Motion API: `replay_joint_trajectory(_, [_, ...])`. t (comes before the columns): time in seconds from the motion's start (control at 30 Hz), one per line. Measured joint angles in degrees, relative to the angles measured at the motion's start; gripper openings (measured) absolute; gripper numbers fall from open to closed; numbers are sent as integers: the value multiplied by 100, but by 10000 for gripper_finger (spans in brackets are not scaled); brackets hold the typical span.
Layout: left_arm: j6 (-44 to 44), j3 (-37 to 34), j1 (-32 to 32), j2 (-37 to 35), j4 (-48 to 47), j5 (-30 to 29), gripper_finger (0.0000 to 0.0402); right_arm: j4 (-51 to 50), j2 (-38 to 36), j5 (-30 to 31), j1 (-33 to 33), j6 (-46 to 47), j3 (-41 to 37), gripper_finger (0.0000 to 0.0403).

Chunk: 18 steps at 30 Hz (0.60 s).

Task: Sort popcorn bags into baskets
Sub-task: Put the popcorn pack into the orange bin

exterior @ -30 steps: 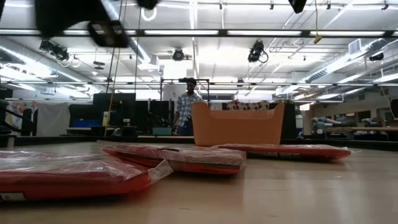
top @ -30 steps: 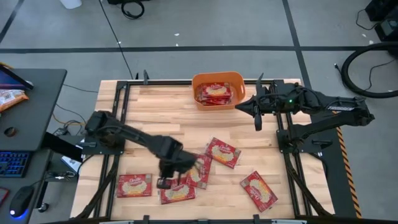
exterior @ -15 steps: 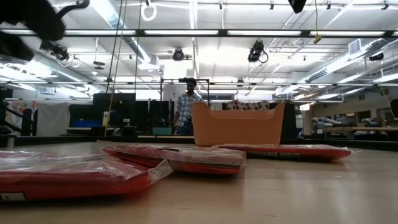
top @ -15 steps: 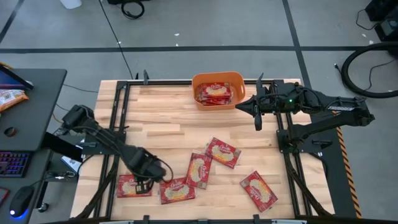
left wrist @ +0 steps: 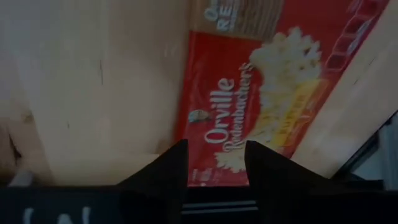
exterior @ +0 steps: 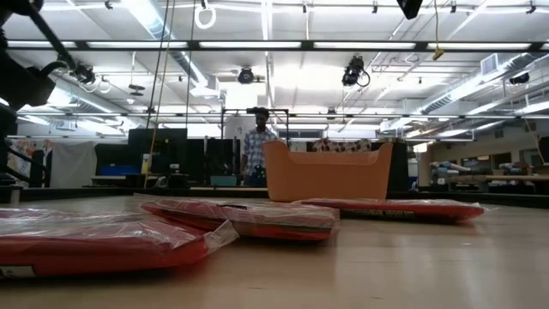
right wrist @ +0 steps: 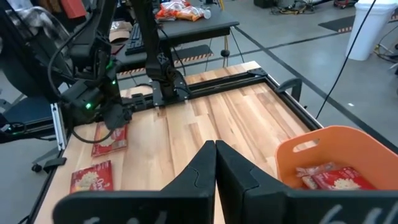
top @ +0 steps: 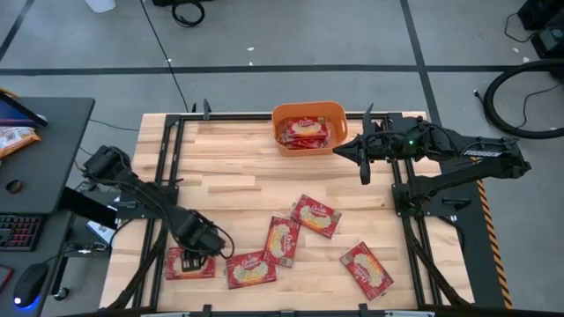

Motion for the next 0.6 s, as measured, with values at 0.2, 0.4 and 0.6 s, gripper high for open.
replay_joint_trajectory(0.2, [-13,-433,-144,-487,333,-126,154,-5,0,0,-2,13,0,12])
replay_joint_trajectory(0.4, [-16,-755,-212,-746,438,-239,149,9,0,25,-17,16,0,12])
replay_joint_trajectory(0.6, [42,-997,-210,-760,997,-338,149,13,0,308,-17,59,0,12])
